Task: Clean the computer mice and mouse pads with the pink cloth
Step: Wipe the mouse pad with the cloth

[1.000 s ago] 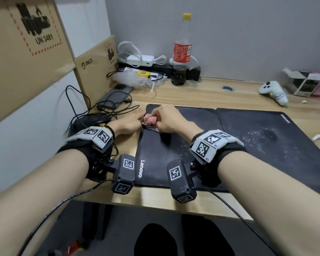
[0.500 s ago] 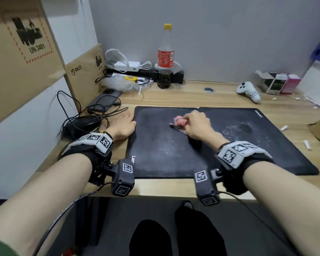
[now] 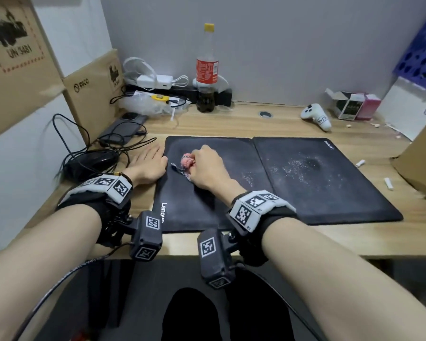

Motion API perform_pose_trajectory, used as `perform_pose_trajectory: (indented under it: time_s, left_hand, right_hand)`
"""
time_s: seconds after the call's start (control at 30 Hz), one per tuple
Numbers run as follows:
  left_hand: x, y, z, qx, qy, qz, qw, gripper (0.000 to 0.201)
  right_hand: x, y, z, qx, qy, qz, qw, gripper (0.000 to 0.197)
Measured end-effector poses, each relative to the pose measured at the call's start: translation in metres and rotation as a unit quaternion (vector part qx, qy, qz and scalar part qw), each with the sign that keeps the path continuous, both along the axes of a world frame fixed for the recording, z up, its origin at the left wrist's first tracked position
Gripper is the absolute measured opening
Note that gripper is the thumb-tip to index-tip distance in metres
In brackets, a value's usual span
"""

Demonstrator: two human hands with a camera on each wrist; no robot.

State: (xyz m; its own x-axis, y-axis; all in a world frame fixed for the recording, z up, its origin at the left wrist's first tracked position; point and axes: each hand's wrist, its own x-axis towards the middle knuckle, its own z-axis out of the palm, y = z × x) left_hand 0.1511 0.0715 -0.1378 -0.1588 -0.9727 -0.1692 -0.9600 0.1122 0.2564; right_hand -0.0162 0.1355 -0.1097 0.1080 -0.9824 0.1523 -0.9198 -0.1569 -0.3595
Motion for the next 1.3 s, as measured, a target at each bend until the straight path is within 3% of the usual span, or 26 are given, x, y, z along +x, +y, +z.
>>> perform_pose_trajectory:
  time_s: [0.1, 0.3, 0.37, 0.53, 0.63, 0.77, 0.87, 0.93, 1.0, 1.1, 1.17, 1.3]
  left_hand:
    - [0.001, 0.000, -0.001, -0.004, -0.004, -0.006, 1.000, 0.056]
    - [0.001, -0.002, -0.004, -0.014, -0.007, -0.004, 1.000, 0.056]
    - [0.001, 0.000, -0.005, -0.013, -0.006, -0.005, 1.000, 0.056]
    - [0.002, 0.009, -0.006, -0.003, -0.011, -0.023, 1.000, 0.057]
    - [0.007, 0.012, -0.009, -0.007, 0.006, -0.043, 0.999, 0.059]
    - [0.013, 0.008, -0.014, -0.028, 0.015, -0.055, 0.998, 0.073]
    - [0.012, 0.005, -0.018, -0.038, 0.018, -0.050, 0.998, 0.073]
    - [0.011, 0.005, -0.019, -0.040, 0.019, -0.049, 0.998, 0.071]
    - [0.011, 0.004, -0.020, -0.038, 0.020, -0.048, 0.998, 0.071]
    - [0.012, 0.004, -0.017, -0.024, 0.029, -0.044, 0.998, 0.077]
    - [0.010, 0.008, -0.013, -0.021, 0.030, -0.055, 0.998, 0.064]
    - [0.008, 0.012, -0.006, -0.033, 0.036, -0.081, 0.996, 0.055]
  right_hand:
    - [-0.030, -0.001, -0.003, 0.018, -0.006, -0.004, 1.000, 0.033]
    - [-0.132, 0.011, -0.007, 0.024, 0.011, -0.169, 0.985, 0.036]
    - [-0.114, 0.012, -0.010, 0.004, -0.002, -0.163, 0.987, 0.037]
    - [-0.005, 0.020, -0.021, -0.003, -0.061, 0.016, 0.998, 0.031]
    - [-0.006, 0.031, -0.011, 0.024, -0.062, 0.047, 0.997, 0.032]
    - [-0.079, 0.033, -0.002, 0.018, -0.053, -0.059, 0.997, 0.049]
    - [-0.129, 0.039, -0.003, 0.015, -0.044, -0.150, 0.988, 0.034]
    - [-0.127, 0.037, -0.005, 0.000, -0.040, -0.178, 0.983, 0.034]
    - [-0.091, 0.034, -0.008, -0.009, -0.048, -0.153, 0.987, 0.037]
    - [-0.013, 0.035, -0.014, -0.011, -0.057, -0.020, 0.998, 0.034]
    - [0.020, 0.043, -0.011, 0.003, -0.070, 0.041, 0.997, 0.033]
    - [0.000, 0.047, 0.000, 0.030, -0.063, 0.061, 0.996, 0.029]
